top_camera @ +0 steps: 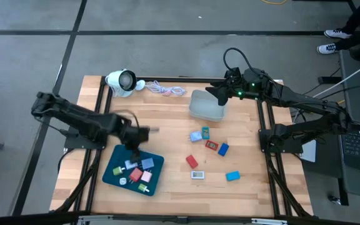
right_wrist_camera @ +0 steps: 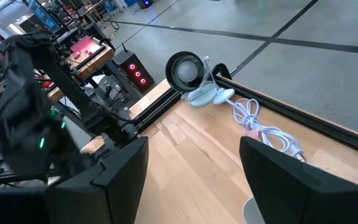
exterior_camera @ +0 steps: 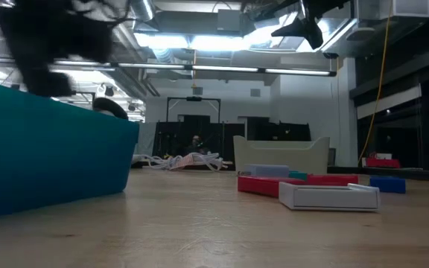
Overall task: Pick & Place Office items
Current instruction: Put the blue charger adapter into the blue bin
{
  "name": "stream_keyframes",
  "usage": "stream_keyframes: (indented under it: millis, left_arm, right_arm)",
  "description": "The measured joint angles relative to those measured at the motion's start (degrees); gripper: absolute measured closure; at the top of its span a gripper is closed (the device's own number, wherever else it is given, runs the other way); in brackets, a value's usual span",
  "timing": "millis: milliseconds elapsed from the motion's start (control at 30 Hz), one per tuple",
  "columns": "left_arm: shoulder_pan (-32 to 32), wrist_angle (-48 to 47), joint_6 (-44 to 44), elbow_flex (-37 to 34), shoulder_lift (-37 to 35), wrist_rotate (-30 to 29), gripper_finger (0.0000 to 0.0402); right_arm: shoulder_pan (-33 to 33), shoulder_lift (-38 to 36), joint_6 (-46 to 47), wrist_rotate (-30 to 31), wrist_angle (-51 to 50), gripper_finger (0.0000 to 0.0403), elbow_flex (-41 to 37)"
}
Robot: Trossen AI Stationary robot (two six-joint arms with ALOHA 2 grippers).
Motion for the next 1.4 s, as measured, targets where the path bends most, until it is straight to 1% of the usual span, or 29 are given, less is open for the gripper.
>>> stream_keyframes:
  millis: [133, 200, 267, 367, 467, 533, 767, 867, 1000, 1167, 1400]
  left_arm:
    - [10.15, 11.41, 3.95, 0.04, -2.08, -6.25, 0.0126]
    - [14.41, 18.79, 6.59, 0.05, -1.71, -7.72, 0.0126]
    - [17.75, 26.56, 8.03, 0.20, 0.38, -7.89, 0.0126]
    - [20.94, 31.62, 9.08, 0.51, 5.85, -7.20, 0.0126]
    - [20.49, 31.41, 14.16, 3.70, 13.37, -6.36, 0.0126]
    - [19.36, 32.00, 17.90, 7.66, 18.36, -4.73, 0.0125]
    - [16.98, 31.32, 32.08, 26.95, 33.39, -5.58, 0.0125]
    - [17.09, 27.13, 33.78, 34.70, 39.88, -5.43, 0.0125]
    - [17.22, 21.13, 35.45, 41.42, 47.23, -5.46, 0.0125]
    - [17.18, 16.70, 34.50, 46.69, 51.89, -5.44, 0.0125]
    - [17.73, 13.65, 32.81, 47.21, 52.94, -6.51, 0.0125]
  right_arm:
    - [-0.07, 0.00, 0.52, 0.06, 0.06, 0.0146, 0.00]
    - [-0.15, 0.00, 1.16, 0.07, 0.20, 0.0146, 0.00]
    - [-0.15, 0.00, 1.29, 0.23, 0.38, 0.0146, 0.00]
    - [-0.15, 0.00, 1.46, 0.23, 1.17, 0.0146, 0.00]
    - [-0.15, 0.00, 1.55, 0.25, 2.83, 0.0146, 0.00]
    - [-0.31, 0.00, 1.59, 0.24, 3.57, 0.0146, 0.00]
    - [-1.29, 0.00, 2.84, -0.12, 3.89, 0.0146, 0.00]
    - [-1.27, 0.00, 2.85, -0.21, 3.88, 0.0146, 0.00]
    - [-1.27, 0.00, 2.83, -0.40, 3.88, 0.0146, 0.00]
    - [-1.27, 0.00, 2.71, -0.56, 3.87, 0.0146, 0.00]
    - [-1.27, 0.00, 1.34, -2.06, 3.85, 0.0146, 0.00]
